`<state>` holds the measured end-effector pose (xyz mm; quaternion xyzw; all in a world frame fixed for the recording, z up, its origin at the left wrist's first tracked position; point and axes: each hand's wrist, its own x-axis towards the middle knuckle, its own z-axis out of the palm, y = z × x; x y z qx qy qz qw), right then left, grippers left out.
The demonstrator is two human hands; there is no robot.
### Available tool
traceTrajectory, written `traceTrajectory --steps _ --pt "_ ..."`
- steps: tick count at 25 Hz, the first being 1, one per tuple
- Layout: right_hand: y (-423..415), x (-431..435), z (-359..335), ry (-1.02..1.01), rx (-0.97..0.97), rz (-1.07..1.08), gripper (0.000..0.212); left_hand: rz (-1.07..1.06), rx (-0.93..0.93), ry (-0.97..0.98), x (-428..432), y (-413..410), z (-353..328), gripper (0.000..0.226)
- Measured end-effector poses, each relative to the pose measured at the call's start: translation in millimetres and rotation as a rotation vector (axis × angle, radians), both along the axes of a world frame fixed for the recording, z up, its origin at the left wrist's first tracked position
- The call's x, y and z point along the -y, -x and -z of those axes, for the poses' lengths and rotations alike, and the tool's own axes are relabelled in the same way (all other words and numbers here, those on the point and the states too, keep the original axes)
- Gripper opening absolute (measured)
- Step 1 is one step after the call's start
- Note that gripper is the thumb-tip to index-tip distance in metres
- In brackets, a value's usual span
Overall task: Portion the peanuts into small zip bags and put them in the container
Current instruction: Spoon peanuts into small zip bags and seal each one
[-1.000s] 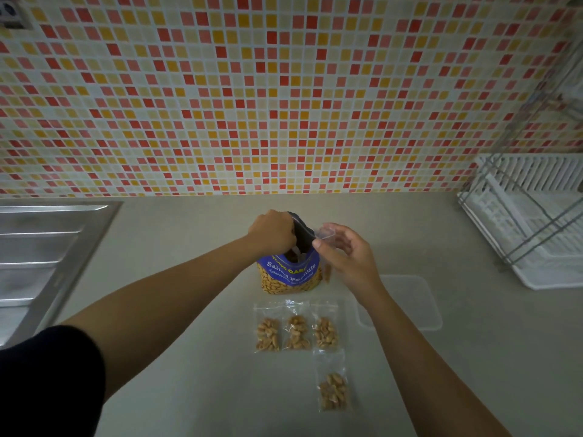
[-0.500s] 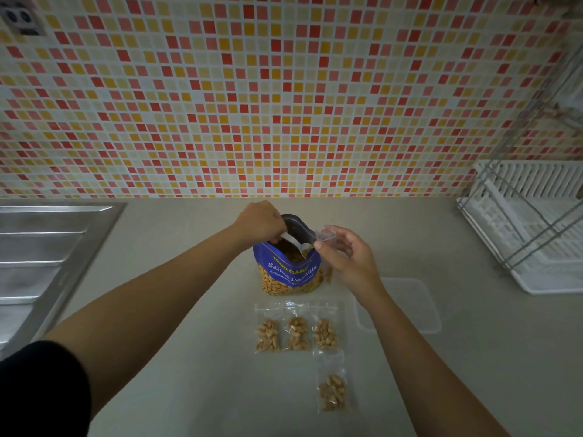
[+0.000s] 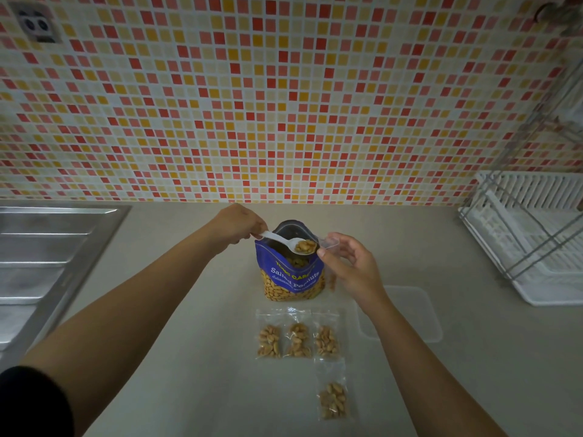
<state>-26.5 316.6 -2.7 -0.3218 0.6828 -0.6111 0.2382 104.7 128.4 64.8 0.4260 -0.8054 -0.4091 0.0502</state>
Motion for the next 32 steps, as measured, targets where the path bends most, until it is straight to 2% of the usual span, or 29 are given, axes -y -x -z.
traceTrajectory --steps 2,4,5,7,11,16,22,26,32 --pt "1 -1 1 -0.009 0.003 -0.004 0.035 0.093 0.050 0.282 1 1 -4 0.024" --pt "2 -1 2 -0.019 0.009 -0.007 0.036 0.292 0.195 0.587 -11 8 -12 0.026" --pt "3 0 2 -0.019 0.022 -0.010 0.035 0.406 0.274 0.699 -21 14 -11 0.027" --pt "5 1 3 -0.002 0.042 -0.013 0.034 0.555 0.416 0.784 -42 29 -8 0.030" --pt "5 1 2 0.014 0.061 -0.006 0.035 0.599 0.531 0.768 -50 53 10 0.029" --pt "5 2 2 -0.002 0.085 -0.023 0.026 0.441 0.563 0.591 -54 60 34 0.026" --pt "10 1 0 -0.012 0.087 -0.020 0.028 0.370 0.405 0.445 -35 57 24 0.015" --pt "10 0 -1 -0.022 0.078 -0.026 0.032 0.315 0.316 0.318 -27 52 22 0.016" --pt "9 -1 -2 -0.034 0.075 -0.029 0.026 0.275 0.264 0.202 -19 45 18 0.024"
